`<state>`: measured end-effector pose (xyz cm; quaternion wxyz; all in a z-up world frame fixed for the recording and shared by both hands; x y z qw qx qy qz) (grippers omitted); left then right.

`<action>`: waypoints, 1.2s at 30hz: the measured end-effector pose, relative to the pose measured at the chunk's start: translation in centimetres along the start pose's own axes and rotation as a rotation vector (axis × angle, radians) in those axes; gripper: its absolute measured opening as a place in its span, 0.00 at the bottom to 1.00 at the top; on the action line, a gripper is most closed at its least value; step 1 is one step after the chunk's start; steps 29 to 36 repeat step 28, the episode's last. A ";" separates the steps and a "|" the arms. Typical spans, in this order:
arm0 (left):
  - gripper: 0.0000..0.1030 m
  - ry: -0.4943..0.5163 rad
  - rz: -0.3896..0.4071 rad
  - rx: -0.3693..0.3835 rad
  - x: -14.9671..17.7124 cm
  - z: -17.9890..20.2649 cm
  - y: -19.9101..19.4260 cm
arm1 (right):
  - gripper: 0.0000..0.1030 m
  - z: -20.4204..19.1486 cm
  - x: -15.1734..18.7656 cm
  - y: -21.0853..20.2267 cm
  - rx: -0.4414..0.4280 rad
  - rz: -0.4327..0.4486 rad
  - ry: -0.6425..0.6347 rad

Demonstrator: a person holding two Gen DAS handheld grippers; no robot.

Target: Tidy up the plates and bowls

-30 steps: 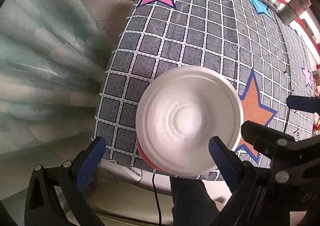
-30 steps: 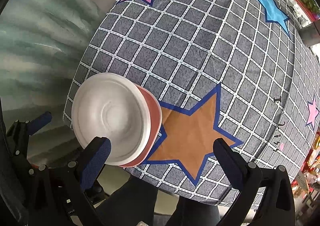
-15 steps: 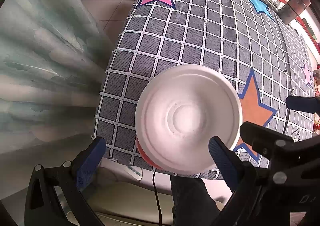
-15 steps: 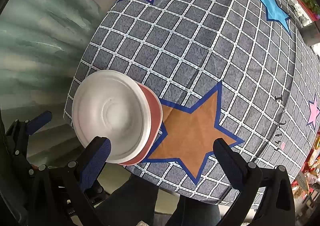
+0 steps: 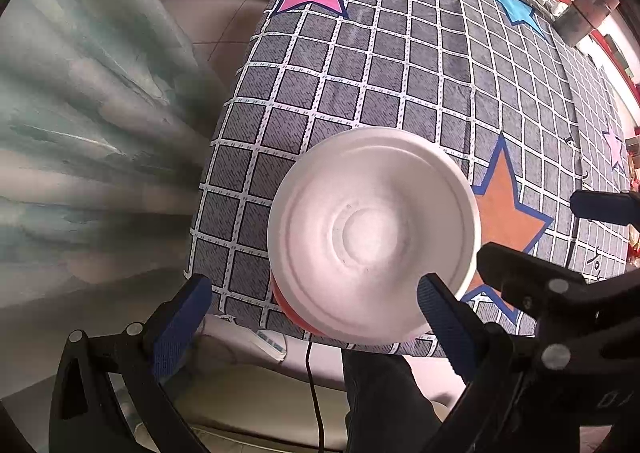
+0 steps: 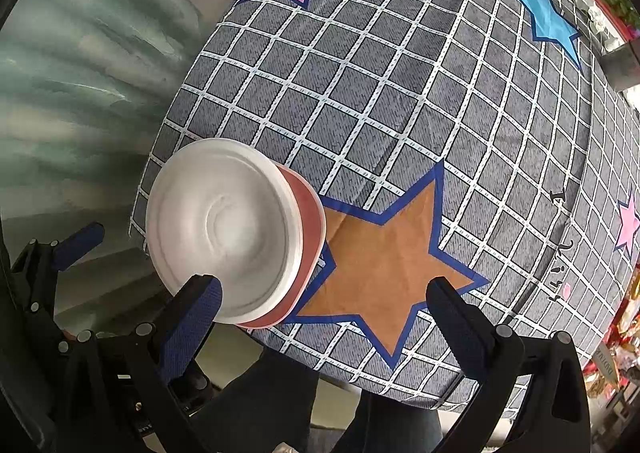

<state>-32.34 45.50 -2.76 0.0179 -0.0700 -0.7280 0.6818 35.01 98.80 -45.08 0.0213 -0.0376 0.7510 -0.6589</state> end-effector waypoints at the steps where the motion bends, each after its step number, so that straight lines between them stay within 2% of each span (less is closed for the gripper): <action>1: 1.00 0.001 0.000 -0.002 0.0 0.0 0.0 | 1.00 -0.1 0.2 0.0 0.001 -0.001 -0.002; 5: 1.00 0.001 0.001 -0.005 0.1 0.0 -0.1 | 1.00 1.3 0.2 0.0 -0.002 0.001 0.001; 23: 1.00 0.004 -0.014 -0.036 0.0 -0.1 0.1 | 1.00 2.4 -0.8 0.1 -0.020 0.004 0.017; 27: 1.00 -0.021 -0.028 -0.007 -0.2 -0.8 0.5 | 1.00 2.6 -1.2 0.3 -0.030 -0.001 0.026; 36: 1.00 -0.024 -0.032 -0.006 -0.3 -0.8 0.7 | 1.00 2.7 -1.3 0.5 -0.035 -0.003 0.027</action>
Point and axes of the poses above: each gripper's, at about its wrist camera, not at the fingertips, and y roughly the way its jaws point, z to its right, x to its underside, the point moved 1 cm from there along y, roughly the way its jaws point, and after that the axes turned 2 degrees about -x, right-handed, at the moved point
